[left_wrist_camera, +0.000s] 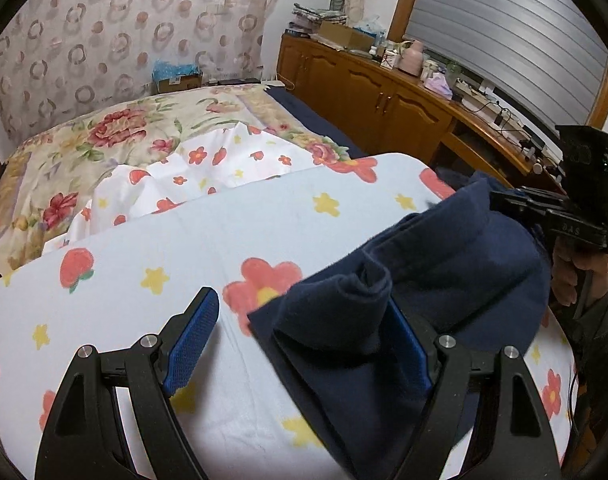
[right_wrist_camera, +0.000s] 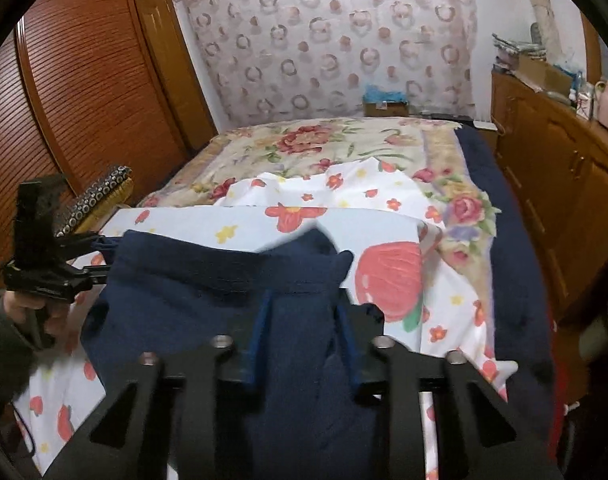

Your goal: Fold small clothes

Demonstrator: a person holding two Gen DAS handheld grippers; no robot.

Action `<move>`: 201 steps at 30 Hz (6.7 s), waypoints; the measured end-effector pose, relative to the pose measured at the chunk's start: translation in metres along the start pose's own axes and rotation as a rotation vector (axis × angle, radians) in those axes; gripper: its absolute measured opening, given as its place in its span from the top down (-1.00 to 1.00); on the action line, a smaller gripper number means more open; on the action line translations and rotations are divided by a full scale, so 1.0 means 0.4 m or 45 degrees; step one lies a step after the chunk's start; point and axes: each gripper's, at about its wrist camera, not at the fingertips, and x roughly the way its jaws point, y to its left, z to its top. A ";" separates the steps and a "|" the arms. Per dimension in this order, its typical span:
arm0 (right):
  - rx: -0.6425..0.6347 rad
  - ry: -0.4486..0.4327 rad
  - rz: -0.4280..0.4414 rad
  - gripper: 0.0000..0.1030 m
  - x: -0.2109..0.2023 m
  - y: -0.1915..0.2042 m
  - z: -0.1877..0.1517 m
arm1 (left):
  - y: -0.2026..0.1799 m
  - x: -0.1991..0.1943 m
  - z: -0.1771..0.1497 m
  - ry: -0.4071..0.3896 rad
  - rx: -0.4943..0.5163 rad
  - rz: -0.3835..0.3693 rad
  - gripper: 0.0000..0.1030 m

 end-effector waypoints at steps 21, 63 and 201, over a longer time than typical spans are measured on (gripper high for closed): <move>-0.002 -0.017 -0.260 -0.23 -0.031 0.072 -0.016 | 0.020 -0.055 -0.043 -0.054 -0.107 0.061 -0.60; -0.155 -0.128 -0.124 0.66 -0.097 0.178 0.015 | -0.018 -0.290 -0.053 -0.256 -0.112 -0.103 0.74; -0.051 -0.541 -0.255 -0.57 -0.247 0.814 -0.348 | -0.065 -0.735 -0.301 -0.633 -0.084 0.503 -0.79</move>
